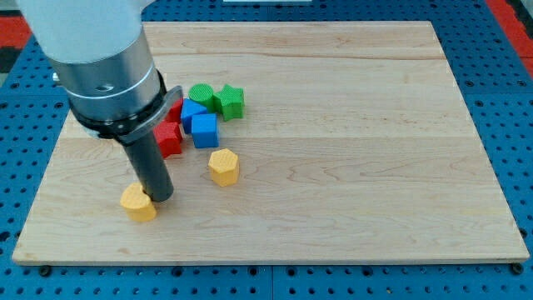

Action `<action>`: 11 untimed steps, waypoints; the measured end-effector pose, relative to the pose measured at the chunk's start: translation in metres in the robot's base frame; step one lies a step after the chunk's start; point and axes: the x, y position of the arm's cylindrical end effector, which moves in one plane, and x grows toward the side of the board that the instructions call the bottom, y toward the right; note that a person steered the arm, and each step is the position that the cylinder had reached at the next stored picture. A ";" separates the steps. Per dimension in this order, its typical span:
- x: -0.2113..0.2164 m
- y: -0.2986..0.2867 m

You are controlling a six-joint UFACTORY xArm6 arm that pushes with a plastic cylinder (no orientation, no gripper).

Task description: Push the yellow heart to the bottom left of the board

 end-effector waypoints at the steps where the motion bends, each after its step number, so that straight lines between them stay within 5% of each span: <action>1: 0.007 -0.015; 4: 0.028 -0.082; 6: 0.054 -0.009; 7: 0.083 -0.019; 10: 0.080 -0.160; 11: 0.075 -0.133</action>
